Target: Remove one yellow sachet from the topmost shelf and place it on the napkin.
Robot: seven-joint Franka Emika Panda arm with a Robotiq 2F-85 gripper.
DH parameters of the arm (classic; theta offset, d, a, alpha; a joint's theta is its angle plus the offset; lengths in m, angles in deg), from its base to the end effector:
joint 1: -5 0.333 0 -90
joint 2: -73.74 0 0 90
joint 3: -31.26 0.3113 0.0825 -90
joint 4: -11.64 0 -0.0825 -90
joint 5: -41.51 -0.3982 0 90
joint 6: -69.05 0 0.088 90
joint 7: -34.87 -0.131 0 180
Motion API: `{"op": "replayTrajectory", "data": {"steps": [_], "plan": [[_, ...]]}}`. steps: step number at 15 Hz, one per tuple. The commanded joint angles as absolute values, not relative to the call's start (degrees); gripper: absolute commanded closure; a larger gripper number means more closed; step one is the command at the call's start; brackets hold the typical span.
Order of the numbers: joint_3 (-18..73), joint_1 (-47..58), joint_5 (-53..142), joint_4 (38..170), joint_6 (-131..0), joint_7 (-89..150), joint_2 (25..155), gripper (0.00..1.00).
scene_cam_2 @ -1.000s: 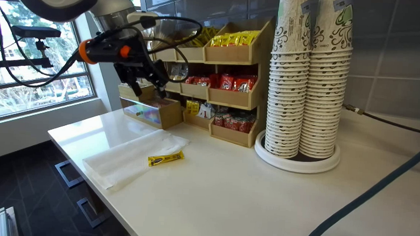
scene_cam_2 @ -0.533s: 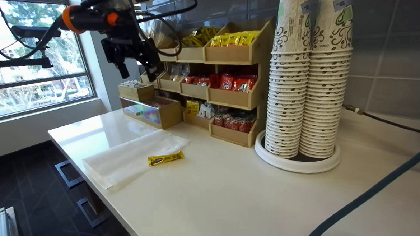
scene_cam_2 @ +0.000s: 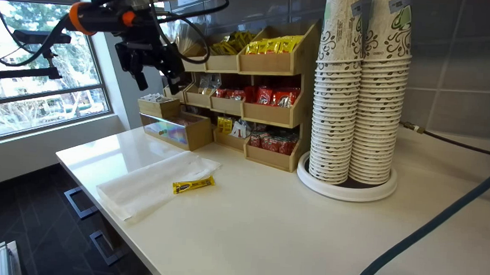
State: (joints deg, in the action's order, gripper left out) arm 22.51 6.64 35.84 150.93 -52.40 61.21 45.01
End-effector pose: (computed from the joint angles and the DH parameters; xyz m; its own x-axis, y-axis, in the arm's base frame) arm 0.4337 -0.0494 0.4693 0.9306 0.2829 0.2322 0.3059 -0.9496 -0.0690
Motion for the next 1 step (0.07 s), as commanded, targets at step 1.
{"op": "replayTrajectory", "data": {"steps": [1], "plan": [[22.3, 6.8, 36.0, 150.9, -52.3, 61.1, 45.0, 0.00]]}}
